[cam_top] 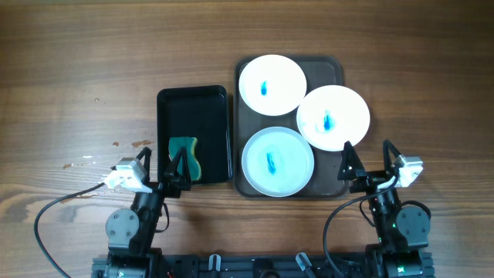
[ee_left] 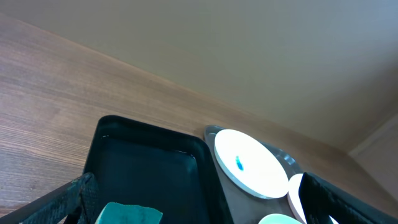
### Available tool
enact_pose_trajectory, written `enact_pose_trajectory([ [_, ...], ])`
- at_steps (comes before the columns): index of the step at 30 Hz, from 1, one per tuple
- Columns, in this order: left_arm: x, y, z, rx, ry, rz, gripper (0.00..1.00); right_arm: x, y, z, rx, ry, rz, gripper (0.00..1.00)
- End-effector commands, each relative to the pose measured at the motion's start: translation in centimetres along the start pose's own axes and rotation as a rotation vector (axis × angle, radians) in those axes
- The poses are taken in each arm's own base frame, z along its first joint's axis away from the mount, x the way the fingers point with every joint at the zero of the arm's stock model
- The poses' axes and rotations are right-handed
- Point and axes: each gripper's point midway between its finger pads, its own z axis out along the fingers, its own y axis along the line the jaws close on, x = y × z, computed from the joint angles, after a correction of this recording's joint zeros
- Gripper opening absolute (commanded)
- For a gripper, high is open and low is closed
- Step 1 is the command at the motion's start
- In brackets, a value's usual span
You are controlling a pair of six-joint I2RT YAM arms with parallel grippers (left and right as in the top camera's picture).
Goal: Clean dirty plates on tray and stack at the side
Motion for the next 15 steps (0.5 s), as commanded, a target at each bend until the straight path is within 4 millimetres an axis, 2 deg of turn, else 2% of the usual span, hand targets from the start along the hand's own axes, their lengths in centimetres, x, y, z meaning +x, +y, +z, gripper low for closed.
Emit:
enact_pose_trajectory([
  [1, 0.14, 0.14, 0.00, -0.006, 0.000, 0.023, 1.00, -0.09, -0.22, 0.01, 0.012, -0.006, 0.004, 1.00],
  [15, 0.14, 0.14, 0.00, -0.006, 0.000, 0.023, 1.00, -0.09, -0.22, 0.01, 0.012, -0.006, 0.004, 0.99],
])
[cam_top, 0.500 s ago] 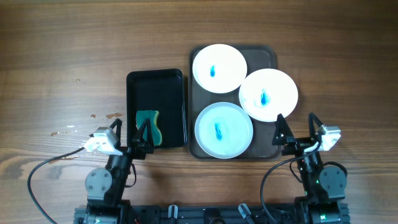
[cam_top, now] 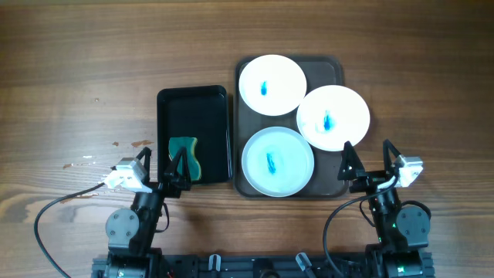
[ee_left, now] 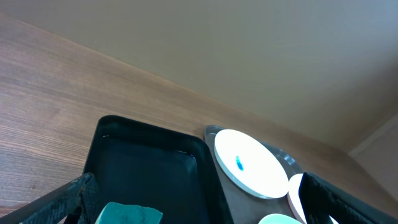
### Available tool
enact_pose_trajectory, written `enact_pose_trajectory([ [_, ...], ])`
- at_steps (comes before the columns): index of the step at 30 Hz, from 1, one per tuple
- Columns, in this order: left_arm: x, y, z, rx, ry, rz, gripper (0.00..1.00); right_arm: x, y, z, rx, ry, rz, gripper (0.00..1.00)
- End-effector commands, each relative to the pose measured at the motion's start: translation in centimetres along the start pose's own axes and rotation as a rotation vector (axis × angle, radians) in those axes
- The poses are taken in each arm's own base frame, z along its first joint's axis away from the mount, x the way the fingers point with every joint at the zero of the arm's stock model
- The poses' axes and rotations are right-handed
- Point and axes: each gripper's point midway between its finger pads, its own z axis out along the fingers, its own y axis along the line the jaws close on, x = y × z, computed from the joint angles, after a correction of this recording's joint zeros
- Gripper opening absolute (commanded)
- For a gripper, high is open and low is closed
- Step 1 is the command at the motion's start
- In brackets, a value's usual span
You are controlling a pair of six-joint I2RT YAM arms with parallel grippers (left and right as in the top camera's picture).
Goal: Clean dirty plates on tray and stack at the side
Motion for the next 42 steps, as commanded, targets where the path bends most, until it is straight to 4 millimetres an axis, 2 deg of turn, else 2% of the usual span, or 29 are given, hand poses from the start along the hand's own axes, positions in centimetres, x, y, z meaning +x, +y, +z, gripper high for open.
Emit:
enact_pose_trajectory([
  [1, 0.1, 0.1, 0.0, -0.006, 0.000, 0.023, 1.00, -0.1, -0.2, 0.0, 0.013, -0.007, 0.004, 1.00],
  [19, 0.1, 0.0, 0.0, -0.001, -0.001, 0.020, 1.00, -0.1, -0.2, 0.0, 0.012, -0.006, 0.005, 1.00],
  [22, 0.1, 0.1, 0.0, -0.002, 0.001, 0.019, 1.00, -0.2, 0.0, 0.0, 0.001, -0.010, 0.065, 1.00],
  [25, -1.2, -0.7, -0.1, 0.027, -0.056, 0.026, 1.00, -1.8, 0.8, -0.1, -0.044, -0.071, 0.145, 1.00],
  [27, -2.7, -1.7, -0.2, 0.069, -0.111, 0.033, 1.00, -3.4, 2.4, -0.4, -0.121, -0.109, 0.121, 1.00],
  [30, -5.7, -3.4, -1.0, 0.114, -0.185, 0.033, 1.00, -6.1, 5.7, -1.6, -0.250, -0.122, -0.047, 1.00],
  [32, -7.0, -4.2, -1.2, 0.103, -0.162, 0.030, 1.00, -8.0, 6.8, -2.4, -0.260, -0.088, -0.118, 1.00],
  [36, -8.2, -5.2, 0.2, 0.021, 0.050, 0.004, 1.00, -10.9, 7.7, -2.3, -0.206, 0.111, -0.113, 1.00],
  [39, -10.4, -7.2, 2.2, -0.031, 0.274, -0.032, 1.00, -13.3, 8.4, -0.6, -0.155, 0.305, -0.076, 1.00],
  [42, -11.6, -7.9, 4.0, -0.113, 0.457, -0.067, 1.00, -14.5, 8.7, 1.0, -0.109, 0.476, -0.044, 1.00],
])
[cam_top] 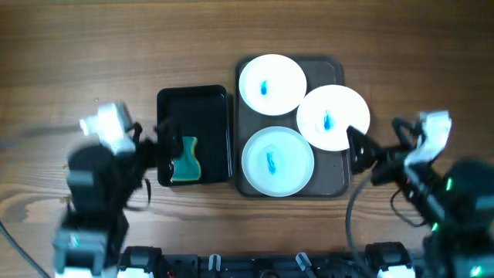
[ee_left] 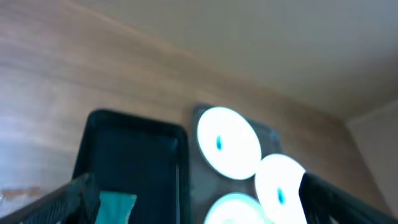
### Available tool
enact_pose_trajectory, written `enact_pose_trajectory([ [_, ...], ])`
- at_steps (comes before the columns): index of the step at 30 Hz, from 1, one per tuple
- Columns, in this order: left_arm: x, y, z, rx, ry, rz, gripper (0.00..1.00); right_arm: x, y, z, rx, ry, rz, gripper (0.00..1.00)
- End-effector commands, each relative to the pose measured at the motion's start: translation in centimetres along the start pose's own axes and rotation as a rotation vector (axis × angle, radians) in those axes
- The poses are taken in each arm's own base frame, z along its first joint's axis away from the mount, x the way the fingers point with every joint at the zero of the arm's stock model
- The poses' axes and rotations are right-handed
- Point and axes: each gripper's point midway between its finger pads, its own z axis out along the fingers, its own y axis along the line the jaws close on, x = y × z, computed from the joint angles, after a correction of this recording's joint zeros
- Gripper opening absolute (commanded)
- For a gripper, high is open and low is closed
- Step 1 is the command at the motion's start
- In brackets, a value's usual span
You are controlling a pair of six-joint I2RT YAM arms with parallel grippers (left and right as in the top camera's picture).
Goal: Clean dirty plates on tray and stack at the side
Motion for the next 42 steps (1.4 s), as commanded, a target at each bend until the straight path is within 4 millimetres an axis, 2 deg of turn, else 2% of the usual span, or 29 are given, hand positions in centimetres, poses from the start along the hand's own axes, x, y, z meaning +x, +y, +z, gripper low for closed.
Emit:
enact_pose_trajectory([
  [1, -3.0, -2.3, 1.3, -0.036, 0.176, -0.021, 1.00, -3.3, 0.5, 1.6, 0.011, 0.142, 0.018, 1.00],
  [2, -3.3, -2.4, 1.7, -0.058, 0.221, -0.018, 1.00, -4.1, 0.5, 2.5, 0.011, 0.161, 0.026, 1.00],
  [5, -3.1, -3.1, 2.9, -0.053, 0.311, -0.068, 1.00, -3.9, 1.1, 4.5, -0.049, 0.221, 0.050, 1.00],
  [7, -1.4, -3.2, 3.1, -0.035, 0.399, -0.096, 1.00, -2.6, 1.3, 5.6, -0.083, 0.293, 0.071, 1.00],
  [8, -0.5, -2.1, 3.4, -0.091, 0.434, -0.100, 0.95, -1.1, 1.1, 5.9, -0.076, 0.362, 0.100, 0.99],
  [9, 0.5, -1.0, 3.4, -0.152, 0.475, -0.121, 0.86, 0.3, 0.8, 6.0, -0.068, 0.424, 0.122, 0.93],
  [11, 4.2, 1.6, 3.6, -0.312, 0.611, -0.172, 0.82, 4.2, 0.5, 6.2, -0.048, 0.587, 0.166, 0.72],
  [12, 6.7, 3.6, 4.0, -0.429, 0.682, -0.189, 0.75, 6.4, 0.7, 6.4, -0.051, 0.667, 0.178, 0.70],
  [14, 10.9, 7.0, 5.2, -0.600, 0.764, -0.230, 0.74, 9.7, 1.3, 6.9, -0.063, 0.757, 0.184, 0.70],
  [15, 12.7, 8.1, 6.0, -0.630, 0.796, -0.245, 0.73, 10.8, 1.4, 7.0, -0.055, 0.783, 0.201, 0.69],
  [17, 16.1, 10.2, 7.5, -0.682, 0.851, -0.277, 0.66, 12.4, 1.7, 7.4, -0.056, 0.813, 0.218, 0.68],
  [20, 20.1, 12.0, 8.9, -0.719, 0.948, -0.300, 0.42, 13.9, 0.8, 7.7, 0.008, 0.833, 0.249, 0.68],
  [22, 21.7, 13.0, 9.5, -0.750, 0.991, -0.302, 0.24, 14.1, 0.5, 7.9, 0.022, 0.831, 0.249, 0.69],
  [23, 22.2, 13.4, 10.1, -0.752, 0.996, -0.299, 0.21, 13.9, 0.5, 8.0, 0.019, 0.823, 0.247, 0.69],
  [24, 22.3, 13.6, 10.8, -0.742, 0.990, -0.293, 0.04, 13.8, 0.6, 8.2, 0.017, 0.814, 0.245, 0.69],
  [26, 21.8, 13.5, 11.7, -0.721, 0.959, -0.292, 0.04, 13.6, 0.6, 8.3, 0.014, 0.806, 0.244, 0.69],
  [28, 19.9, 12.4, 12.1, -0.701, 0.933, -0.288, 0.04, 13.6, 0.6, 8.3, 0.014, 0.806, 0.244, 0.70],
  [29, 18.0, 11.3, 12.3, -0.670, 0.914, -0.265, 0.06, 13.6, 0.4, 8.4, 0.021, 0.803, 0.240, 0.70],
  [31, 15.4, 9.9, 12.3, -0.634, 0.885, -0.238, 0.31, 13.6, 0.0, 8.4, 0.045, 0.799, 0.236, 0.70],
  [32, 14.5, 9.5, 12.3, -0.619, 0.866, -0.221, 0.46, 13.6, 0.0, 8.4, 0.047, 0.798, 0.234, 0.70],
  [33, 14.1, 9.3, 12.4, -0.607, 0.851, -0.207, 0.56, 13.6, -0.1, 8.5, 0.053, 0.796, 0.234, 0.70],
  [36, 13.8, 10.8, 12.9, -0.668, 0.802, -0.157, 0.63, 13.5, -0.3, 8.5, 0.071, 0.789, 0.246, 0.73],
  [38, 14.5, 11.8, 13.7, -0.674, 0.777, -0.146, 0.63, 13.4, -0.3, 8.6, 0.070, 0.785, 0.245, 0.73],
  [42, 18.3, 14.1, 15.0, -0.685, 0.796, -0.147, 0.28, 13.4, -0.3, 8.7, 0.079, 0.782, 0.270, 0.74],
])
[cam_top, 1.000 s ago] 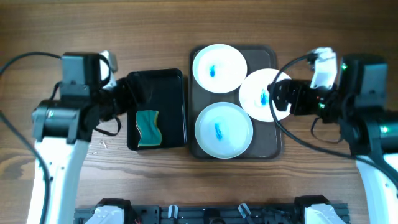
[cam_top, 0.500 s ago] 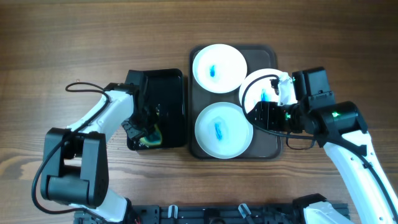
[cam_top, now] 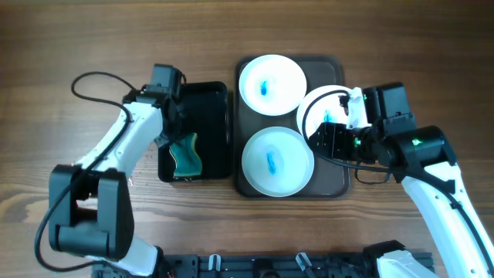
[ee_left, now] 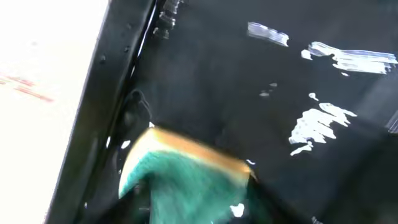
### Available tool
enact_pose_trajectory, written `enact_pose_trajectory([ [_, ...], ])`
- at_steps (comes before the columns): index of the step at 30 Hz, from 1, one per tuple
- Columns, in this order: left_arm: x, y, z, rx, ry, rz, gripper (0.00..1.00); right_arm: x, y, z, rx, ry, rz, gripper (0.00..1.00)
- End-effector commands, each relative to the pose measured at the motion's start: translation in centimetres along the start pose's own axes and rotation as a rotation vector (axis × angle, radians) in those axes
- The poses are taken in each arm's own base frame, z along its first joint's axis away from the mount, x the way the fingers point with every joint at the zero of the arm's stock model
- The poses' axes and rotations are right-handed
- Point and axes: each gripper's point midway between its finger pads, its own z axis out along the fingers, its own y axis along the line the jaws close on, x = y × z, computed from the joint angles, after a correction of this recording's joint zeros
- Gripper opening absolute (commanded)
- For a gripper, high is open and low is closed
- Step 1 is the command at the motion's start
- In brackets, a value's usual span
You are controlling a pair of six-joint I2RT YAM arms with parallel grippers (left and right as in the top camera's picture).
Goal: Clean dirty plates on tray and stack at the side
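Note:
Three white plates lie on the brown tray [cam_top: 333, 71]: a back plate [cam_top: 270, 85] and a front plate [cam_top: 278, 162], each with a blue smear, and a right plate [cam_top: 318, 104]. A green and yellow sponge [cam_top: 185, 154] sits in the black tray [cam_top: 208, 96]. My left gripper [cam_top: 181, 139] reaches down into that tray. In the left wrist view the sponge [ee_left: 186, 168] fills the gap between the fingers and looks pinched, so the left gripper [ee_left: 193, 214] is shut on it. My right gripper [cam_top: 324, 140] hangs over the right plate's near edge, hiding its smear; its jaws are unclear.
The black tray [ee_left: 261, 68] holds a film of water with bright glints. Bare wooden table lies to the left of it and to the right of the brown tray. The left arm's cable loops over the table at the far left.
My left gripper was open above the black tray's left side; now it is down in the tray, shut on the sponge. My right gripper moved from the brown tray's right edge onto the right plate.
At the two oldest moments both arms rested at the table's front edge, grippers open, the sponge flat in the black tray. Then both arms were up and forward, blurred. Now the left holds the sponge and the right is over the right plate.

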Motion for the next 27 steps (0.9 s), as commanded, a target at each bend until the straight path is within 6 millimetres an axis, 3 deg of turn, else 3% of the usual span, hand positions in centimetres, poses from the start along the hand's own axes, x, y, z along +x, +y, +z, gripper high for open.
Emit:
enact_pose_trajectory([
  [1, 1.9, 1.9, 3.3, -0.078, 0.052, 0.008, 0.18, 0.0, -0.3, 0.2, 0.017, 0.001, 0.029, 0.74],
  [2, 1.8, 1.9, 3.4, -0.077, 0.051, 0.008, 0.04, 0.0, -0.3, 0.2, 0.017, 0.001, 0.028, 0.74],
  [6, -0.2, 0.4, 1.6, -0.034, -0.006, 0.068, 0.04, 0.0, -0.3, 0.2, 0.017, 0.000, 0.036, 0.74],
  [11, -2.3, -1.7, -3.6, 0.015, -0.036, 0.083, 0.45, 0.2, -0.3, 0.2, 0.019, 0.006, 0.042, 0.75],
  [14, -0.3, -1.3, -4.8, 0.015, 0.058, 0.084, 0.50, 0.9, -0.7, 0.2, 0.037, 0.037, 0.078, 0.79],
  [18, 1.2, 0.6, -2.7, -0.067, 0.106, 0.082, 0.45, 2.0, -2.3, 0.8, 0.118, 0.080, 0.134, 0.84],
  [21, 2.3, 1.4, 0.5, -0.072, 0.115, 0.081, 0.37, 3.3, -2.4, 2.3, 0.082, 0.151, 0.075, 0.87],
  [22, 3.3, 1.5, 2.4, -0.052, 0.140, 0.080, 0.35, 5.0, -3.3, 3.8, 0.093, 0.209, 0.096, 0.87],
  [24, 3.4, 1.5, 2.8, -0.046, 0.141, 0.080, 0.32, 5.5, -3.8, 4.9, 0.093, 0.222, 0.102, 0.87],
  [26, 2.6, 0.9, 2.9, -0.024, 0.110, 0.084, 0.10, 5.6, -4.2, 6.1, 0.093, 0.228, 0.104, 0.87],
  [27, 2.2, 0.6, 2.8, -0.014, 0.096, 0.084, 0.04, 5.5, -4.3, 6.5, 0.094, 0.233, 0.105, 0.87],
])
